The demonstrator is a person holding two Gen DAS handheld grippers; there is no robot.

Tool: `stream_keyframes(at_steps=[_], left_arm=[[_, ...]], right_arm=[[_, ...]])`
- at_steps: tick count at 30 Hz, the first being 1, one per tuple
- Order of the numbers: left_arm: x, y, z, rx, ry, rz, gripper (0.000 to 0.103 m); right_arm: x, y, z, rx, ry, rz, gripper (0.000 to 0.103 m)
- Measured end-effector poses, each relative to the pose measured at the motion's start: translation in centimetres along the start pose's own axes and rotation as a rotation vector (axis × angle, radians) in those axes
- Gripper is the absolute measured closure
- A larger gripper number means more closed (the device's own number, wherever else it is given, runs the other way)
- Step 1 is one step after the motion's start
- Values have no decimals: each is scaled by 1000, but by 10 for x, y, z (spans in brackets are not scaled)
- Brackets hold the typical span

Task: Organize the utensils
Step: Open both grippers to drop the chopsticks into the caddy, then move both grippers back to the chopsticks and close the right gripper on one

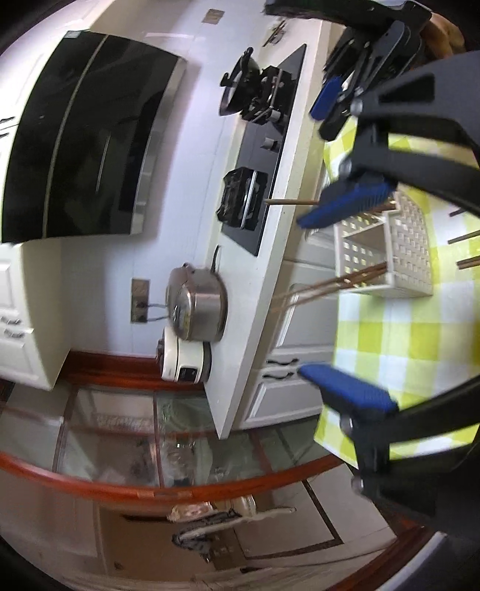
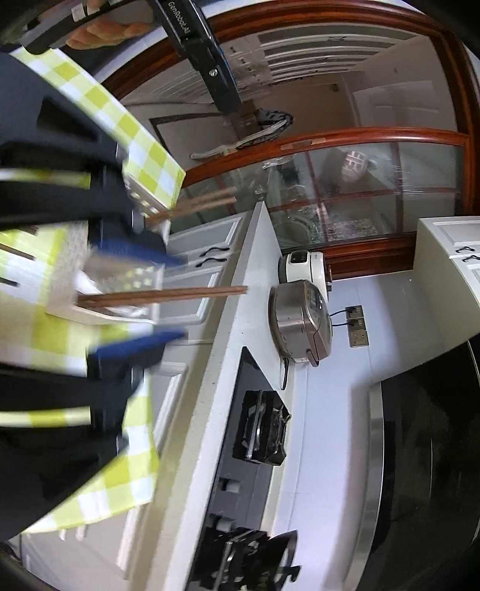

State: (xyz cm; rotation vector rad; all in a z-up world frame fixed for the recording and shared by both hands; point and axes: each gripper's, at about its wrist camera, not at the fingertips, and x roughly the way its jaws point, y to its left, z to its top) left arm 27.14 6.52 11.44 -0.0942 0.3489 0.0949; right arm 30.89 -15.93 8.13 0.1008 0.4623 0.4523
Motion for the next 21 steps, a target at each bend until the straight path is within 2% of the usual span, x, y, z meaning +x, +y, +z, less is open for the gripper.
stream_keyframes(at_steps=[3, 8, 14, 17, 21], left_arm=[[-17, 1, -31, 13, 23, 15, 24], [-40, -2, -95, 53, 43, 51, 7], [-43, 2, -163, 7, 151, 29, 7], [-40, 2, -183, -13, 187, 20, 7], [-37, 3, -196, -18, 216, 10, 7]], right_arm=[[-15, 6, -29, -21, 29, -11, 56], [-32, 8, -87, 9, 96, -34, 56], [-33, 6, -149, 69, 192, -41, 56], [-31, 7, -167, 77, 221, -49, 56], [-23, 14, -175, 50, 252, -54, 56]])
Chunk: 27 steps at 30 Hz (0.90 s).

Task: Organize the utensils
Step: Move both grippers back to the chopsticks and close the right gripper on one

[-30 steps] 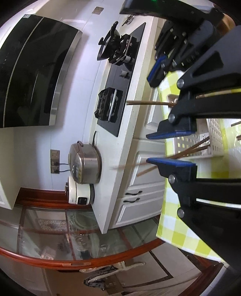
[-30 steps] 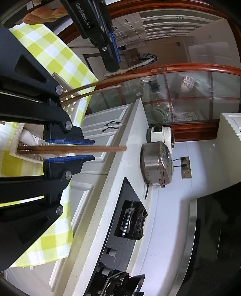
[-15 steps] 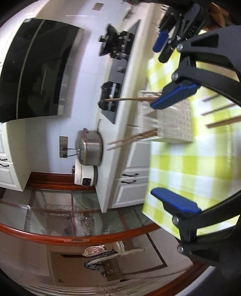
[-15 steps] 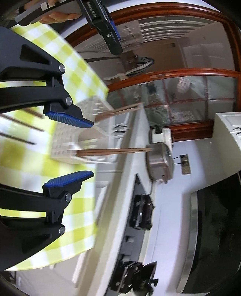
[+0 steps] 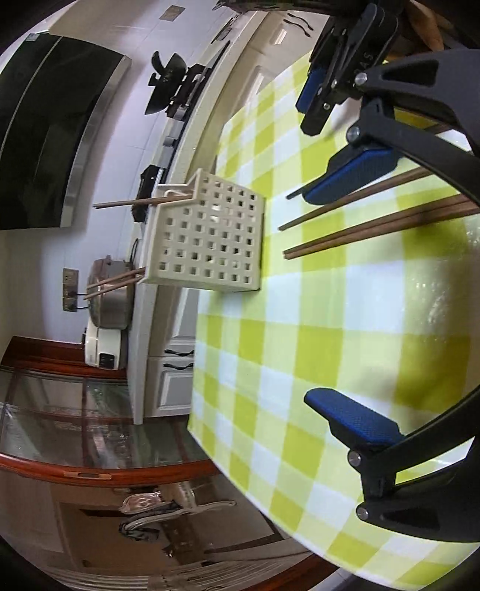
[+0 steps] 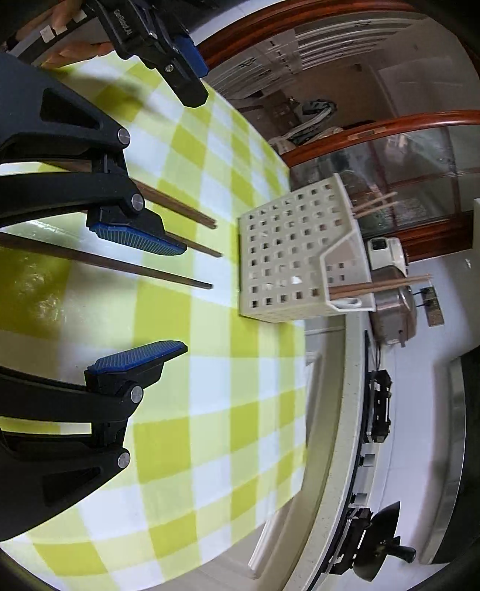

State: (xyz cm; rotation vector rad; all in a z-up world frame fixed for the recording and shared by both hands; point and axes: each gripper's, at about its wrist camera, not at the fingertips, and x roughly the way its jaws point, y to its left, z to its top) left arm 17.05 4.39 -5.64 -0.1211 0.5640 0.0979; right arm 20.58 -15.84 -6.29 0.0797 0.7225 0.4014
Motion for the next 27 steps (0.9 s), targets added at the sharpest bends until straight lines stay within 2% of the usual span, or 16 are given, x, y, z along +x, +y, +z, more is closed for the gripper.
stream_keyframes(at_steps=[10, 13, 15, 20, 23, 27], left_arm=[[16, 1, -12, 35, 81, 9, 7], [19, 4, -13, 28, 89, 9, 7], [19, 5, -12, 20, 90, 4, 7], [19, 8, -12, 23, 96, 4, 7], [20, 9, -12, 14, 102, 2, 7], [21, 8, -11, 10, 116, -2, 7]], right_arm=[[40, 13, 7, -61, 136, -25, 56], [58, 20, 10, -93, 206, -45, 63], [67, 22, 12, -95, 230, -53, 71], [76, 31, 16, -132, 243, -71, 75], [79, 40, 17, -175, 248, -88, 83], [78, 41, 15, -182, 249, -69, 95]])
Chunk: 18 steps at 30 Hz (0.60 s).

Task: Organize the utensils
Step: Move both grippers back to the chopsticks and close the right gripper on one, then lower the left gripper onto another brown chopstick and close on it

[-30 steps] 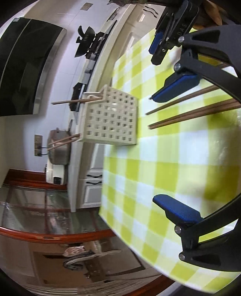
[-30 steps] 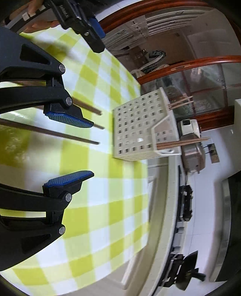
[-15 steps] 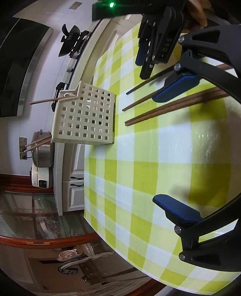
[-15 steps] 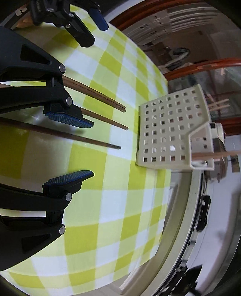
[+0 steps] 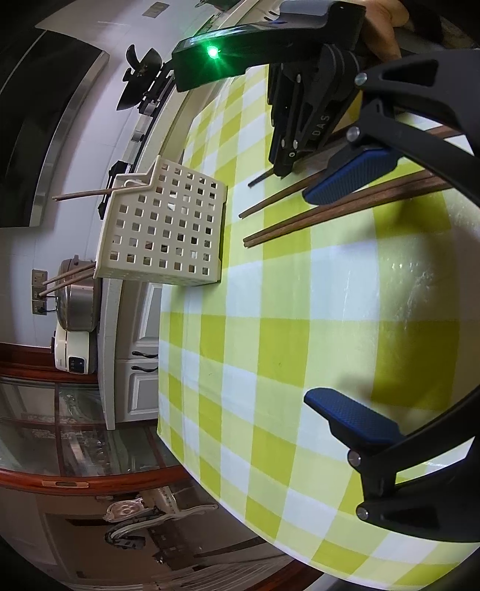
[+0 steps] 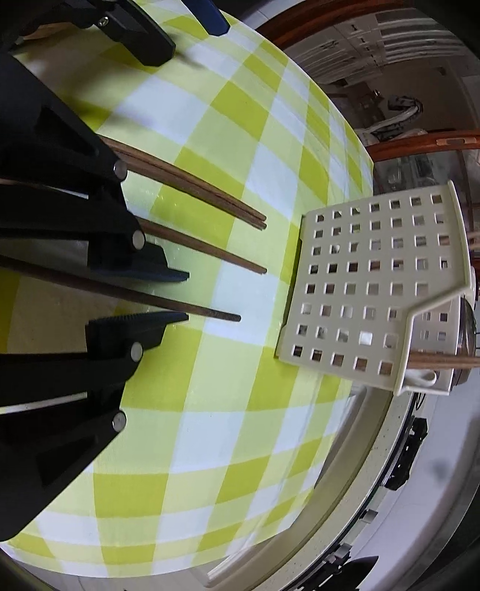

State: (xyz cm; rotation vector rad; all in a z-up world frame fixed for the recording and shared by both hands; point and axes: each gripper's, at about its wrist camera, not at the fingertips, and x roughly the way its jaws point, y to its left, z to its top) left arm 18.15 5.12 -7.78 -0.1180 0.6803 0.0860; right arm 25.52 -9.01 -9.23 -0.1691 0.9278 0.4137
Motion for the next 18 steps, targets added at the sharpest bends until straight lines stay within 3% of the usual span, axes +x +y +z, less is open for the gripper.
stream_keyframes(at_steps=[8, 12, 18], left_arm=[[15, -15, 4, 36, 59, 0, 8], [35, -25, 11, 69, 119, 11, 20], [62, -38, 16, 99, 186, 31, 29]], right_arm=[[-11, -23, -16, 81, -22, 30, 97], [-16, -35, -22, 116, -25, 46, 97], [-19, -42, -28, 141, -27, 79, 97]])
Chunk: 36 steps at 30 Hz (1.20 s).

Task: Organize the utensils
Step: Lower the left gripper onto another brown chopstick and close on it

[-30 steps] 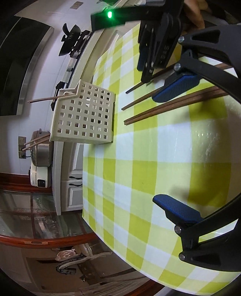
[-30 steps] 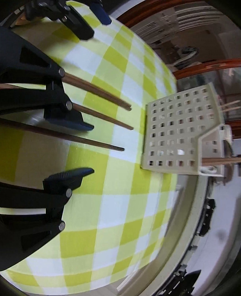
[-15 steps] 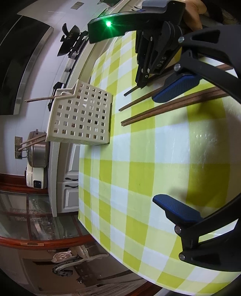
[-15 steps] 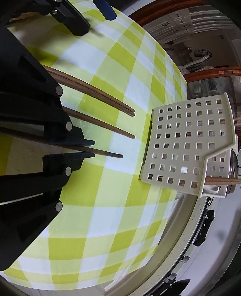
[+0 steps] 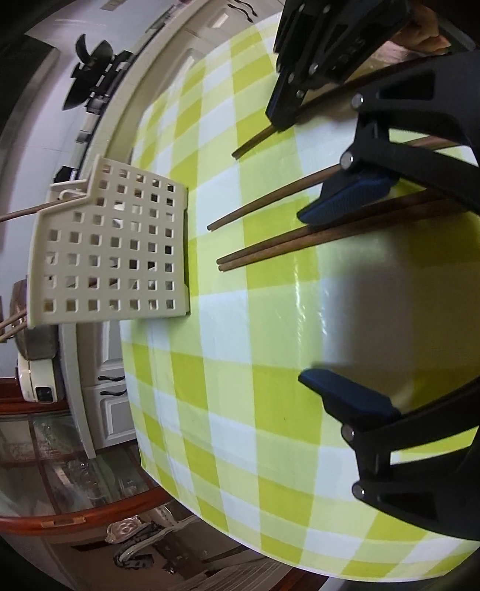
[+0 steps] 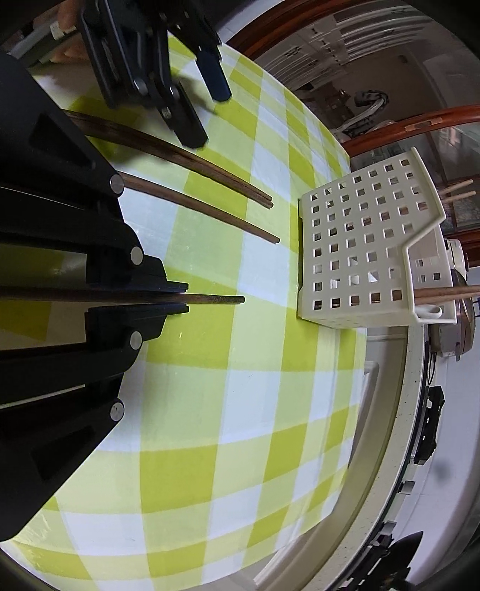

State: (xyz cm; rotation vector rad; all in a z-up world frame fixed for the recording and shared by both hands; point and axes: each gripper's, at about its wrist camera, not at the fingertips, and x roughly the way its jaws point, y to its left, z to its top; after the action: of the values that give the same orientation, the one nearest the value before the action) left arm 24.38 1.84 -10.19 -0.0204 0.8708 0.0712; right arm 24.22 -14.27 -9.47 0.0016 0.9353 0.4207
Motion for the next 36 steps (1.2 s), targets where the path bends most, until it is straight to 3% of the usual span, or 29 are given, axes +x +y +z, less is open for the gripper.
stream_keyframes(at_steps=[11, 24, 26, 30, 36], left_arm=[[11, 11, 4, -67, 22, 3, 29], [18, -2, 6, -24, 40, 29, 32], [18, -1, 6, -25, 37, 30, 35], [16, -1, 7, -17, 34, 24, 53], [14, -8, 5, -1, 30, 18, 62]], right_arm=[[-1, -2, -1, 13, 1, 33, 97], [-1, -3, -1, 14, 1, 32, 97], [-1, -3, -1, 16, 1, 34, 97], [-1, -3, 0, 18, 0, 37, 97], [-1, -2, -1, 14, 1, 31, 97]])
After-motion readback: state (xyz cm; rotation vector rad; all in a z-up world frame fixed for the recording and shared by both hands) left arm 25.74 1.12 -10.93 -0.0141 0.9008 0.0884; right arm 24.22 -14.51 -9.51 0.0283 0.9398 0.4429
